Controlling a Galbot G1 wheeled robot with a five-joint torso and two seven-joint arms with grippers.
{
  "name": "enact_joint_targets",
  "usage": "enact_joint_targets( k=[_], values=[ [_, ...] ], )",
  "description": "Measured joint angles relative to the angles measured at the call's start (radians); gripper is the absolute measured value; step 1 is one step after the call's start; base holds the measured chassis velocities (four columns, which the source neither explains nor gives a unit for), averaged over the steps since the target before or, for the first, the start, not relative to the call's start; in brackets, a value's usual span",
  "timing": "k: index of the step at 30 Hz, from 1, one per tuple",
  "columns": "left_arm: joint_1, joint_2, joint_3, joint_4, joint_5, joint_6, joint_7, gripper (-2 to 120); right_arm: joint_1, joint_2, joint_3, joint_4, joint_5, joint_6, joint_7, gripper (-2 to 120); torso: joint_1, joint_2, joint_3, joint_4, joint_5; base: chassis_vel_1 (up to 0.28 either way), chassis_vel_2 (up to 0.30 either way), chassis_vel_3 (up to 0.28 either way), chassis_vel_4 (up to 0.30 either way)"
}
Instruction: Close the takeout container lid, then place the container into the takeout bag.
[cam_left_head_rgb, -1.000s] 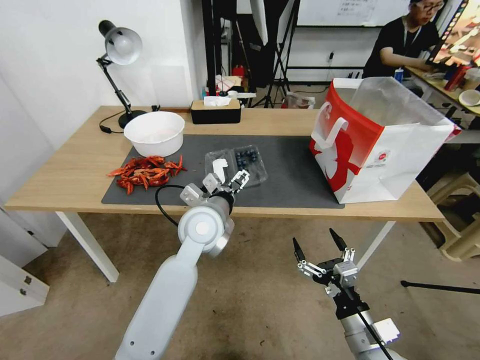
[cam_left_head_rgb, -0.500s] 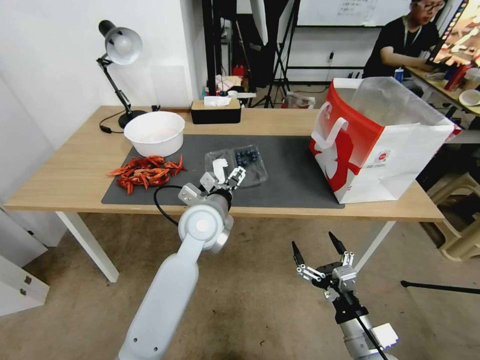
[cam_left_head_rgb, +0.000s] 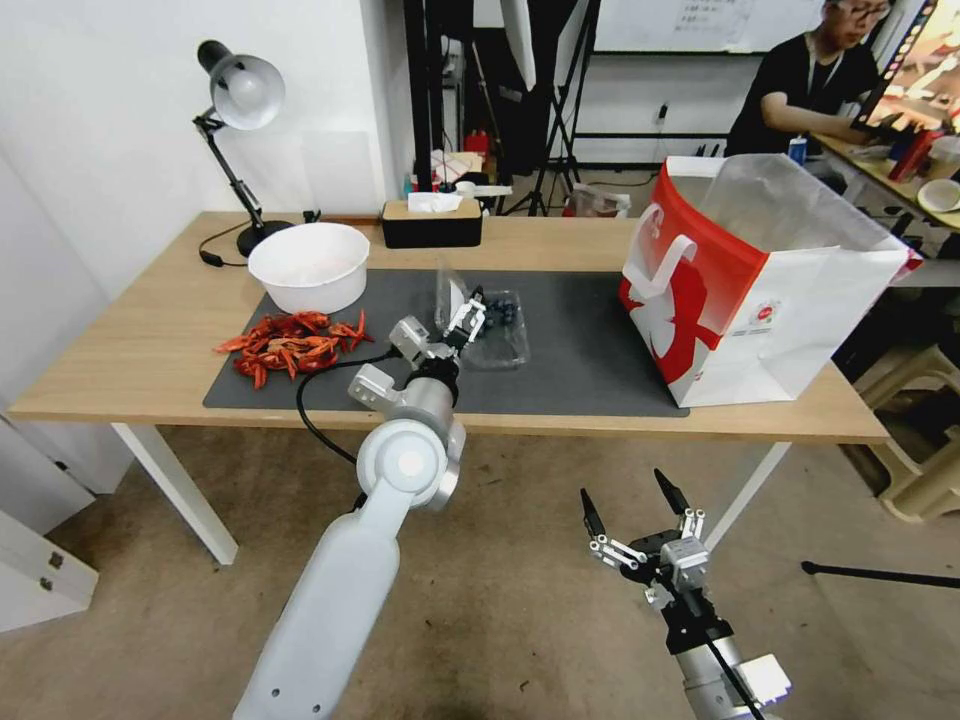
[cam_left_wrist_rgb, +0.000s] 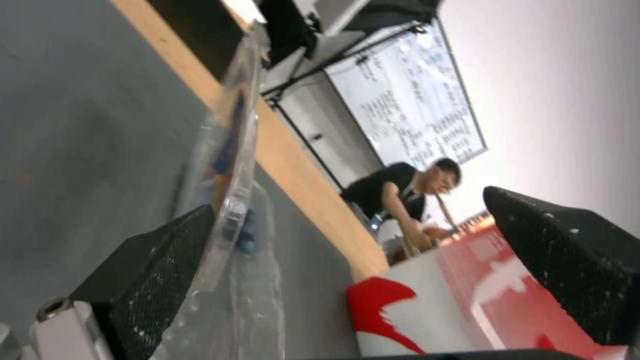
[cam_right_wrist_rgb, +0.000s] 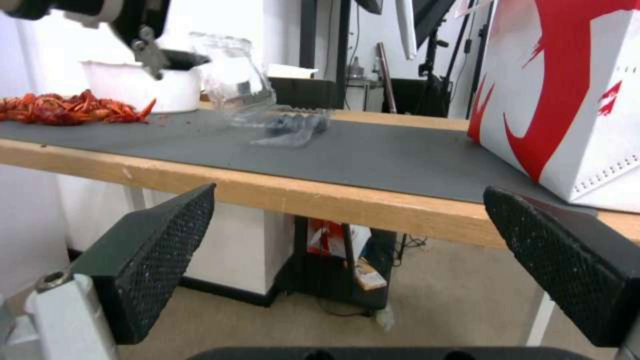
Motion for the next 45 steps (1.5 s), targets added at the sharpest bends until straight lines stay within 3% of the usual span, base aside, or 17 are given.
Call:
enact_joint_targets(
  k=[9,13,15,17,20,25,27,28,29,30,31,32,33,37,39,41,45],
  values=[
    [-0.074,0.005,0.046,0.041,-0.044,0.073,0.039,100,-0.010,0.013,-0.005,0.000,-0.014,0.004,0.000,100,0.000,0.000,0.000,-0.0001,0.0000,0.000,0.000,0.000,0.000],
    [-0.121,-0.001,0.068,0.076,-0.072,0.106,0.020,100,-0.010,0.018,-0.006,0.001,-0.018,0.005,0.000,100,0.000,0.000,0.000,-0.0001,0.0000,0.000,0.000,0.000,0.000],
    [-0.153,-0.009,0.092,0.110,-0.093,0.137,-0.022,99,-0.006,0.020,-0.007,0.005,-0.010,0.005,-0.001,100,0.000,0.000,0.000,-0.0002,0.0001,0.000,0.000,0.000,0.000],
    [-0.167,-0.012,0.104,0.129,-0.092,0.146,-0.042,97,-0.004,0.020,-0.008,0.010,0.004,0.004,-0.003,100,0.000,0.000,0.000,-0.0003,0.0000,0.000,0.000,0.000,0.000],
    [-0.185,-0.019,0.119,0.169,-0.064,0.153,-0.070,83,0.014,0.016,-0.007,0.036,0.079,-0.018,-0.013,100,0.000,0.000,0.000,-0.0003,0.0000,0.000,0.000,0.000,0.000],
    [-0.184,-0.014,0.124,0.174,-0.036,0.163,-0.081,70,0.045,0.002,-0.001,0.060,0.174,-0.066,-0.020,100,0.000,0.000,0.000,-0.0002,0.0000,0.000,0.000,0.000,0.000],
    [-0.179,-0.003,0.132,0.175,0.010,0.187,-0.091,59,0.092,-0.021,0.001,0.088,0.322,-0.133,-0.022,100,0.000,0.000,0.000,-0.0001,0.0000,0.000,0.000,0.000,0.000],
    [-0.177,0.001,0.136,0.177,0.032,0.203,-0.100,55,0.141,-0.041,0.004,0.113,0.462,-0.194,-0.006,100,0.000,0.000,0.000,0.0001,0.0001,0.000,0.000,0.000,0.000],
    [-0.177,0.001,0.136,0.177,0.032,0.203,-0.100,55,0.141,-0.041,0.004,0.113,0.462,-0.194,-0.006,100,0.000,0.000,0.000,0.0001,0.0001,0.000,0.000,0.000,0.000],
    [-0.176,0.005,0.136,0.178,0.041,0.213,-0.107,50,0.184,-0.058,0.007,0.131,0.583,-0.248,0.018,100,0.000,0.000,0.000,0.0000,0.0000,0.000,0.000,0.000,0.000],
    [-0.176,0.006,0.136,0.178,0.044,0.216,-0.109,48,0.199,-0.064,0.008,0.136,0.620,-0.263,0.026,100,0.000,0.000,0.000,-0.0001,-0.0002,0.000,0.000,0.000,0.000],
    [-0.173,0.013,0.137,0.178,0.055,0.222,-0.115,39,0.254,-0.084,0.007,0.143,0.749,-0.310,0.061,100,0.000,0.000,0.000,0.0000,0.0000,0.000,0.000,0.000,0.000],
    [-0.173,0.013,0.137,0.178,0.055,0.222,-0.115,39,0.254,-0.084,0.007,0.143,0.749,-0.310,0.061,100,0.000,0.000,0.000,0.0000,0.0000,0.000,0.000,0.000,0.000],
    [-0.168,0.037,0.135,0.171,0.063,0.227,-0.119,21,0.441,-0.124,-0.020,0.119,1.040,-0.446,0.187,100,0.000,0.000,0.000,-0.0003,0.0000,0.000,0.000,0.000,0.000],
    [-0.168,0.041,0.134,0.171,0.063,0.227,-0.119,17,0.481,-0.126,-0.026,0.107,1.076,-0.474,0.217,100,0.000,0.000,0.000,-0.0002,0.0000,0.000,0.000,0.000,0.000],
    [-0.168,0.050,0.133,0.170,0.061,0.227,-0.120,6,0.622,-0.125,-0.050,0.055,1.167,-0.575,0.322,100,0.000,0.000,0.000,0.0002,0.0000,0.000,0.000,0.000,0.000],
    [-0.168,0.053,0.131,0.170,0.055,0.230,-0.120,0,0.779,-0.110,-0.091,-0.042,1.213,-0.678,0.435,100,0.000,0.000,0.000,0.0000,0.0000,0.000,0.000,0.000,0.000]
  ],
)
